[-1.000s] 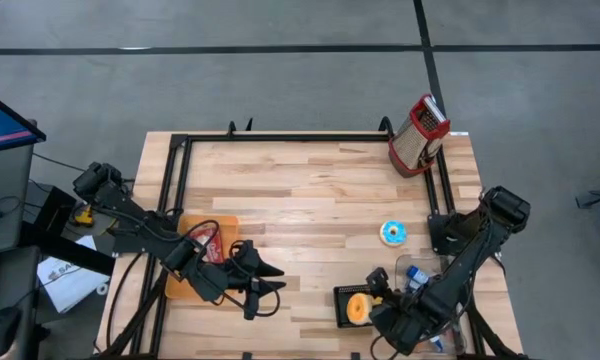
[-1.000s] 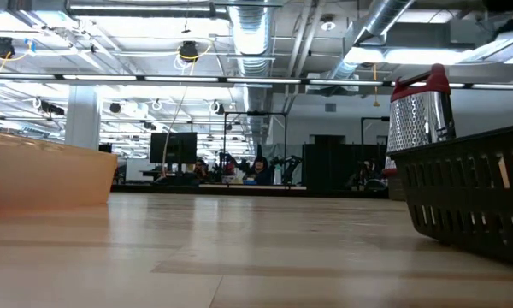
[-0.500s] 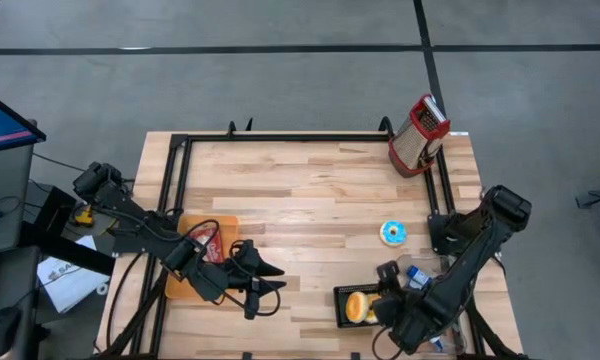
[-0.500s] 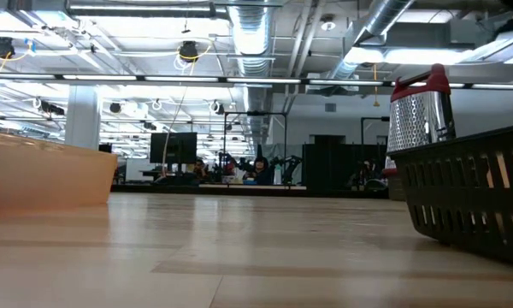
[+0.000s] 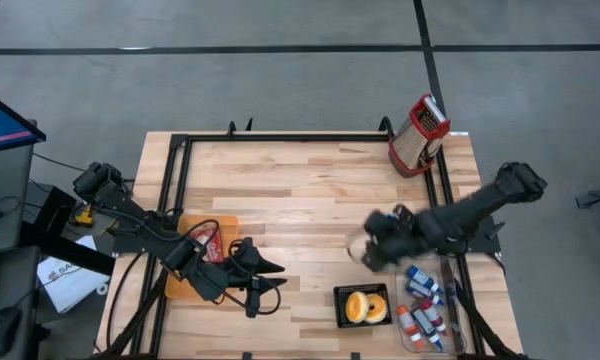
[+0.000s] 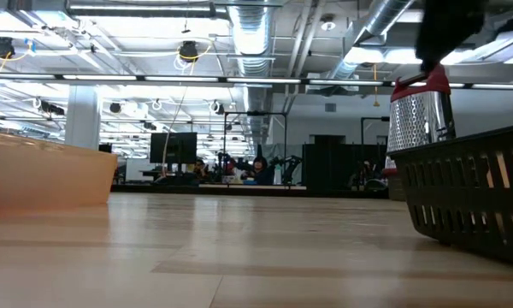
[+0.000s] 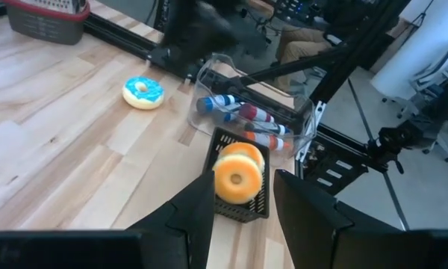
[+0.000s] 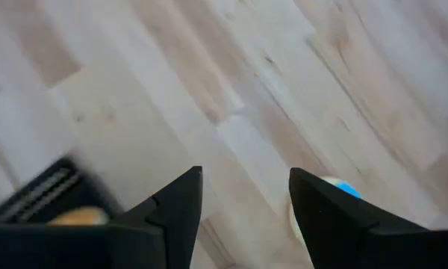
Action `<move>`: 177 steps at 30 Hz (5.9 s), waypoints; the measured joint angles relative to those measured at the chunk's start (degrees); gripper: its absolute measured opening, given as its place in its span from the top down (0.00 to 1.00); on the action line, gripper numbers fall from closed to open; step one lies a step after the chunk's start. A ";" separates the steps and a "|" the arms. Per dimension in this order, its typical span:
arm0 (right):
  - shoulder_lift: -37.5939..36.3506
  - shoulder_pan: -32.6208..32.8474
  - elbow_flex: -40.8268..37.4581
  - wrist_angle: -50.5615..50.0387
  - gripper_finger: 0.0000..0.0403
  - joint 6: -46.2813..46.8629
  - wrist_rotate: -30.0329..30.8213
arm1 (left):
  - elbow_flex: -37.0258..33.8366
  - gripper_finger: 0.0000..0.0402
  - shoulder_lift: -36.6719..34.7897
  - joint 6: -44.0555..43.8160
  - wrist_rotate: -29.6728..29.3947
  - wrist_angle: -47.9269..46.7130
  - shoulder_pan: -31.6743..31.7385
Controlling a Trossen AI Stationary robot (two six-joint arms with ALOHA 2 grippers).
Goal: Pick & Place Food Item
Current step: Put the blue donut into the black bin
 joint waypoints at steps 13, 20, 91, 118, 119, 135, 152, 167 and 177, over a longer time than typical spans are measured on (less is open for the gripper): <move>8.03 -24.08 -7.69 -0.18 0.51 -10.72 -24.22 | 0.00 0.66 -0.02 1.12 -0.56 1.30 -0.23; 5.34 -24.68 -13.80 7.34 0.44 -4.71 -23.47 | 0.00 0.66 -0.02 1.14 -0.54 1.27 -1.06; -14.83 11.26 -28.94 66.48 0.77 31.50 10.78 | 0.02 0.66 -0.02 0.50 0.04 2.89 -2.23; 13.30 25.81 -28.98 95.45 0.63 44.42 31.88 | 0.02 0.66 -0.02 0.63 0.29 3.77 -3.96; 13.30 25.79 -28.98 95.41 0.62 44.42 31.98 | 0.02 0.66 -0.02 0.63 0.29 3.77 -3.96; 13.28 26.90 -29.00 93.81 0.48 46.36 32.01 | 0.02 0.66 -0.02 0.48 0.09 3.74 -3.98; 1.75 24.65 -29.00 74.81 0.47 47.54 19.52 | 0.02 0.66 -0.02 0.59 0.09 3.74 -3.96; 0.12 21.26 -28.56 70.14 0.44 49.16 -0.01 | 0.02 0.66 -0.02 0.70 -0.96 3.65 -3.96; 0.03 21.28 -20.60 49.38 0.44 51.28 -10.14 | 0.02 0.66 -0.02 1.09 -0.98 3.28 -3.94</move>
